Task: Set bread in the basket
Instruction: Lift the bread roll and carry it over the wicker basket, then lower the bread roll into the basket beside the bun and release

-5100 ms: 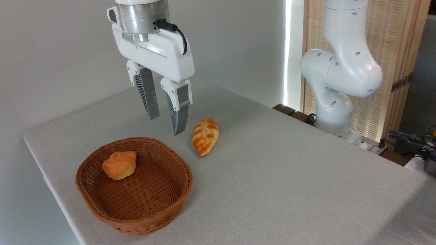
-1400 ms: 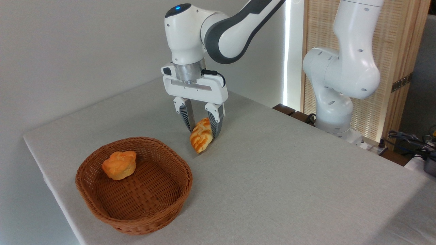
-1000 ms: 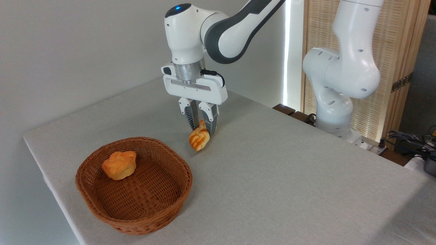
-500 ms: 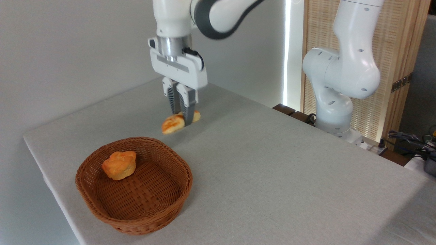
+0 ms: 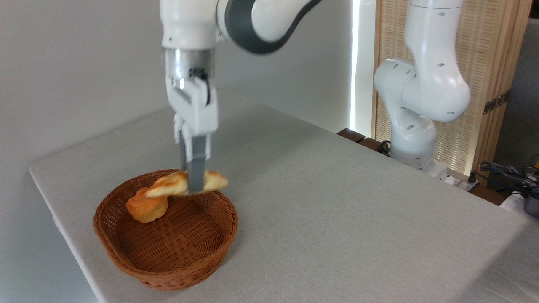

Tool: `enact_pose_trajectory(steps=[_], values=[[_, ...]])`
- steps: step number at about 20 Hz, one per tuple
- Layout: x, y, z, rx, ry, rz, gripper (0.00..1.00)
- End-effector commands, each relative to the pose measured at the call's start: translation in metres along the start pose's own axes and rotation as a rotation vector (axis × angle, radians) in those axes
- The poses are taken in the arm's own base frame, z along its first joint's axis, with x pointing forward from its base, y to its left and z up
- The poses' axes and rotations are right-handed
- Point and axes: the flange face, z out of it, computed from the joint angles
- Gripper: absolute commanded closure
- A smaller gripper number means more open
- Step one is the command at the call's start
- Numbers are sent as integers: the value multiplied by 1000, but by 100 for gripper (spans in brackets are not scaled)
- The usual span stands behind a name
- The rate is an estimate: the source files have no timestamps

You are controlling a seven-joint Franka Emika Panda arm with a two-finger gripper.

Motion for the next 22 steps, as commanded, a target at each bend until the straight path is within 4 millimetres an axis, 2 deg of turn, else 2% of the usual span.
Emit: enact_pose_trajectory(steps=[1, 2, 4, 7, 18, 19, 22], values=[[18, -16, 37, 47, 42, 34, 47], [20, -16, 46, 46, 43, 37, 36], [23, -17, 59, 54, 50, 43, 0], [26, -18, 65, 64, 62, 44, 0], [25, -19, 59, 67, 68, 24, 0], [25, -19, 54, 66, 77, 13, 0], [26, -28, 25, 58, 69, -111, 0]])
